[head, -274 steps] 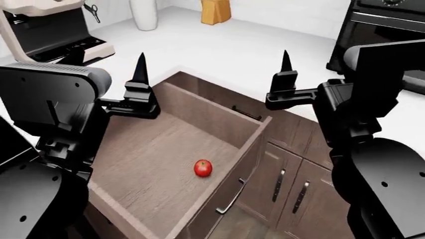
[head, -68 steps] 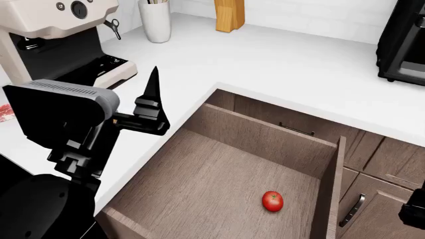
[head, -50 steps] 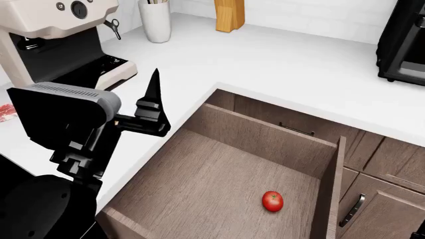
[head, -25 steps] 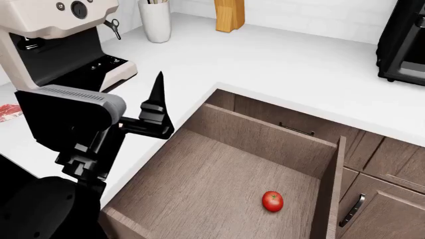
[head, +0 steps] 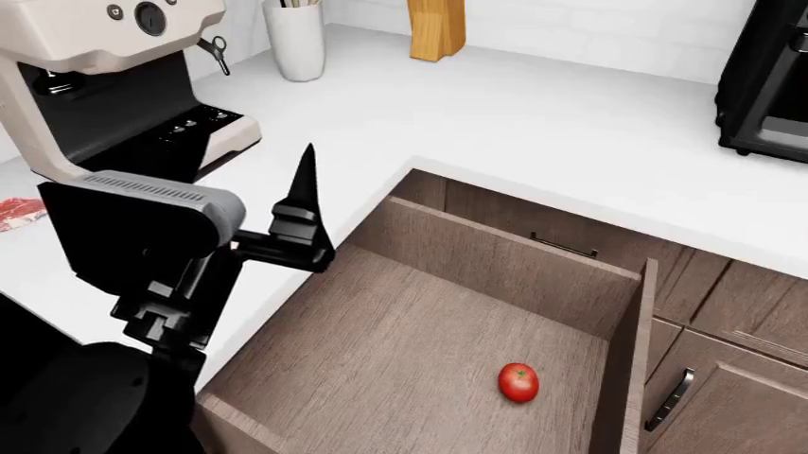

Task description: Close the right drawer.

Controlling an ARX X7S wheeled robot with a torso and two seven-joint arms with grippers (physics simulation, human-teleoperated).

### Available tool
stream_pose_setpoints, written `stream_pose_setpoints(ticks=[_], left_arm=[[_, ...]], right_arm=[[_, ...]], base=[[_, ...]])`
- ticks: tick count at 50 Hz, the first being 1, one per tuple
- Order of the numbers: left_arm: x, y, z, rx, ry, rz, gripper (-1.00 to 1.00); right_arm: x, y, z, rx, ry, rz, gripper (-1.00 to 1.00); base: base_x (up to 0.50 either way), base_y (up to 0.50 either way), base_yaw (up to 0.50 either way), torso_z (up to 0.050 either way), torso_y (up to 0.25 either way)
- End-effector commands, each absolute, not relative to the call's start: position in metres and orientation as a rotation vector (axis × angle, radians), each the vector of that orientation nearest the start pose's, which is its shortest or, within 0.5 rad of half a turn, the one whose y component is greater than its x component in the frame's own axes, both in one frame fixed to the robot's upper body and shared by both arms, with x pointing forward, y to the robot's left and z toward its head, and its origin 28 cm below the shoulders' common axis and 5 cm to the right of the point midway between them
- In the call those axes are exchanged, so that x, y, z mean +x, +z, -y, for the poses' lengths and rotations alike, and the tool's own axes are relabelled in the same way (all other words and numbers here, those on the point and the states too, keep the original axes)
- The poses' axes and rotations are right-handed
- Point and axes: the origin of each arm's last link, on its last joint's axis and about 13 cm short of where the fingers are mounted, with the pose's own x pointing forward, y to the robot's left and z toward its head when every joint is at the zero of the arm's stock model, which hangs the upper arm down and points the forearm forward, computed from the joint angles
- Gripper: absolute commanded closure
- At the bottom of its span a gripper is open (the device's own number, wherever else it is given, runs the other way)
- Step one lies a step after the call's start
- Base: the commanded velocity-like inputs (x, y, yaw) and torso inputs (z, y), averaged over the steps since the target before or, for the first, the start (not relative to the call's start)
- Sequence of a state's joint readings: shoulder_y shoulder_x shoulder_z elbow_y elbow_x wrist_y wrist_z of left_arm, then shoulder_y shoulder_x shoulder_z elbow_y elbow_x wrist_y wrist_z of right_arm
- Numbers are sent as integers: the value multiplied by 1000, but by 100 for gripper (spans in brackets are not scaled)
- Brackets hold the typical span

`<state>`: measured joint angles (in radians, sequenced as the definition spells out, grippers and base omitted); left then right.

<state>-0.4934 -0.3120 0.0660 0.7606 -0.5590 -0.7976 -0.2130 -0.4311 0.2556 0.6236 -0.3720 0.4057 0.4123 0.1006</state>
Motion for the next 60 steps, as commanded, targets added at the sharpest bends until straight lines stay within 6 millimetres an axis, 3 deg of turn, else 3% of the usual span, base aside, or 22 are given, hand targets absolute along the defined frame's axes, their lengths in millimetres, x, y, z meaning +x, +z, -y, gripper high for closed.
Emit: stream_pose_setpoints(ticks=[1,60], left_arm=[[229,215,-211,-16,-247,360,-100],[227,213,-211,-22,-243,360,-100]], right_arm=[[95,30,244,1,-528,-310,-100],[187,26,194,-67,-243,-298,-100]], base=[[0,0,0,0,0],[0,0,0,0,0]])
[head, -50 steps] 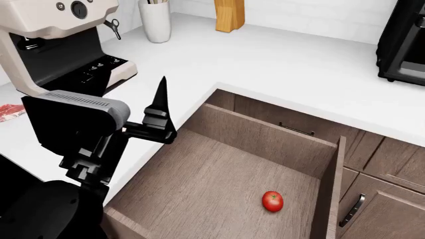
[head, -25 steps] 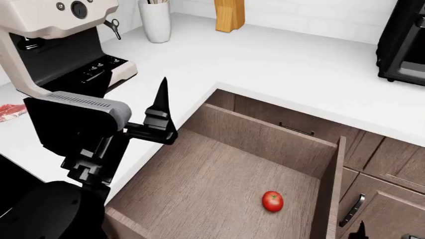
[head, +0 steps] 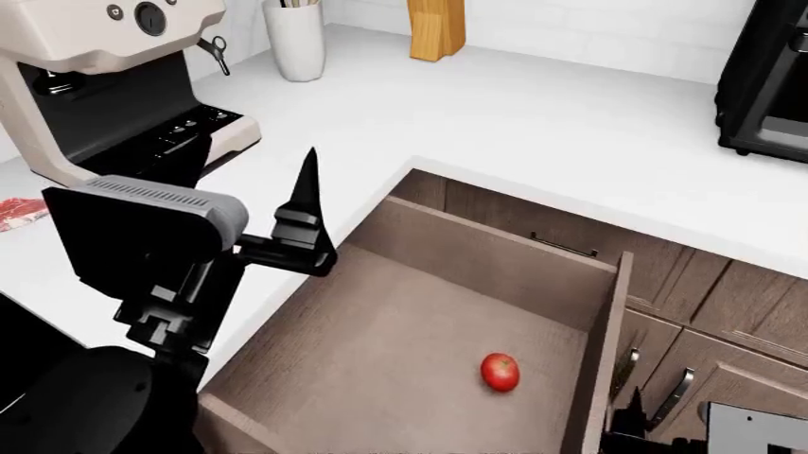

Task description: Close the right drawer.

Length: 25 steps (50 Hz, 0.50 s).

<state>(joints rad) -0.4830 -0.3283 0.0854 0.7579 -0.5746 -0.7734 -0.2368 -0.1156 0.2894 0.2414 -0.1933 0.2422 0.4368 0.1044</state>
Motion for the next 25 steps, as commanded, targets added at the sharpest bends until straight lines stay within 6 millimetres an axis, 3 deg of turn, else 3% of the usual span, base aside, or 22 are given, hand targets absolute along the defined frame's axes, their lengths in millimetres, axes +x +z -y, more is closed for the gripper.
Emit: stream_pose_setpoints(ticks=[1,25], left_arm=[[227,213,-211,-23,-243,360,-100],[225,215,-211,-21,-242,362,-100]], right_arm=[[188,27,193,-68,-241,-297,-100],[207,32,174,-92,-145,-281,-100]], base=[[0,0,0,0,0],[0,0,0,0,0]])
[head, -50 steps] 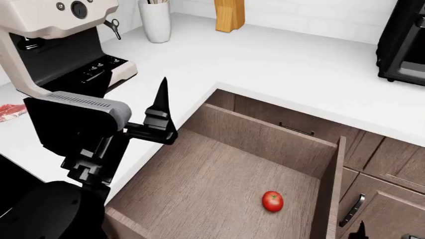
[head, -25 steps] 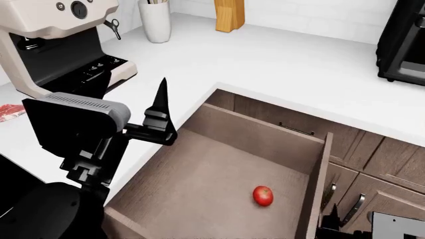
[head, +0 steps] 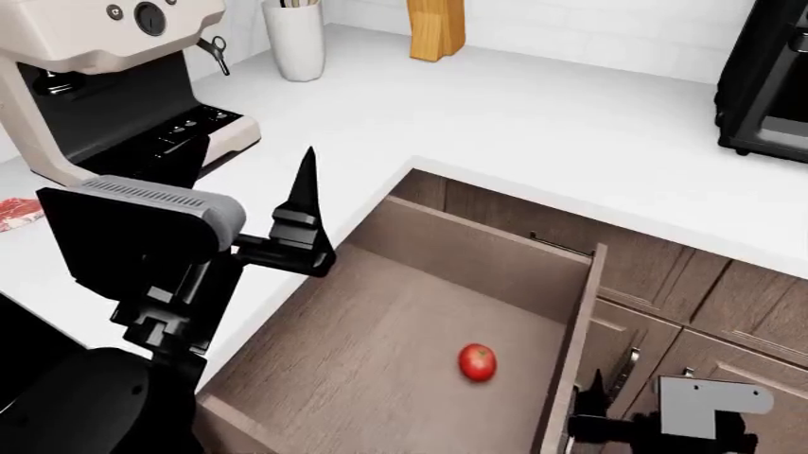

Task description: Close the right drawer.

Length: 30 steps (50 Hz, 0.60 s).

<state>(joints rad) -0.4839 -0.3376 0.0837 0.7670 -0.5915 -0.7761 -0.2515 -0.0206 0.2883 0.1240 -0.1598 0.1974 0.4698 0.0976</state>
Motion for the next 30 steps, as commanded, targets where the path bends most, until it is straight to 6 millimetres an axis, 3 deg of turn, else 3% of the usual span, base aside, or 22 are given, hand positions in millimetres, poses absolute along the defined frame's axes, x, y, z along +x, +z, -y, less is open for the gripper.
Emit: stream_pose_setpoints(ticks=[1,30], left_arm=[[225,216,-211,-21,-242,363,-100],[223,214,-212,-28,-240,361,-100]], right_arm=[[208,33,173,-94,-140,-281,-100],[225,43,150,-80,-6,-222,-100]], base=[[0,0,0,0,0],[0,0,0,0,1]])
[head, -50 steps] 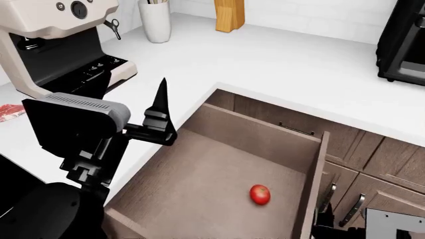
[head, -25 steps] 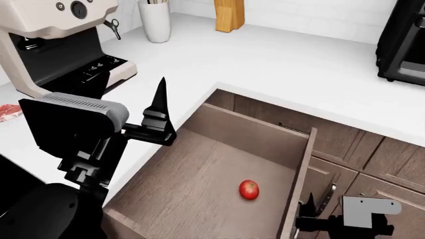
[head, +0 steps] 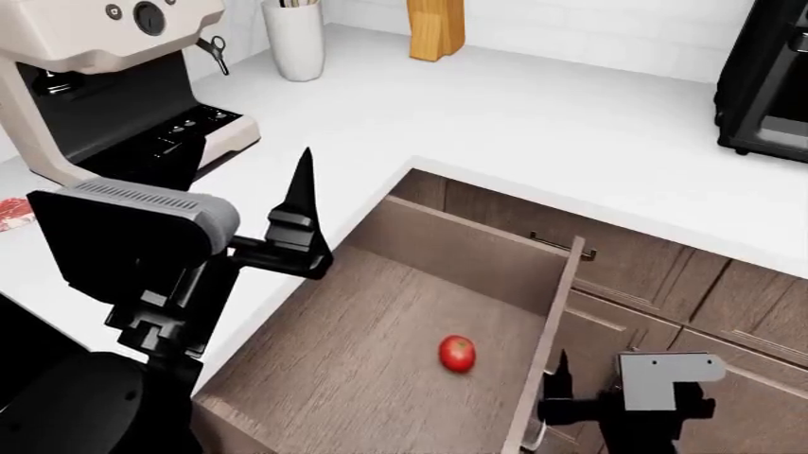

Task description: Close the right drawer.

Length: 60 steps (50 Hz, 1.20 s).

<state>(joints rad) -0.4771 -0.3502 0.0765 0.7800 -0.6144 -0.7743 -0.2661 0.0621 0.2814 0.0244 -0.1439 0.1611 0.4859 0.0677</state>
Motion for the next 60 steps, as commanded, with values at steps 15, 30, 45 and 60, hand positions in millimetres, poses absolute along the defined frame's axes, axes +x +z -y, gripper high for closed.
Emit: stream_pose_setpoints(ticks=[15,30,45,60], left_arm=[[222,215,-213,-33,-238,365,-100],[222,216,-213,-32,-239,365,-100],[222,216,-213,-32,-238,367,-100],[222,216,-214,-32,-239,367,-100]], right_arm=[[236,42,137,-97,65,-221,-100],[245,42,126,-108,115,-223,-100],[256,40,113,-124,166,-229,-100],[268,36,98,-142,224,-235,-100]], base=[[0,0,0,0,1],[0,0,0,0,1],[0,0,0,0,0],[0,0,0,0,0]])
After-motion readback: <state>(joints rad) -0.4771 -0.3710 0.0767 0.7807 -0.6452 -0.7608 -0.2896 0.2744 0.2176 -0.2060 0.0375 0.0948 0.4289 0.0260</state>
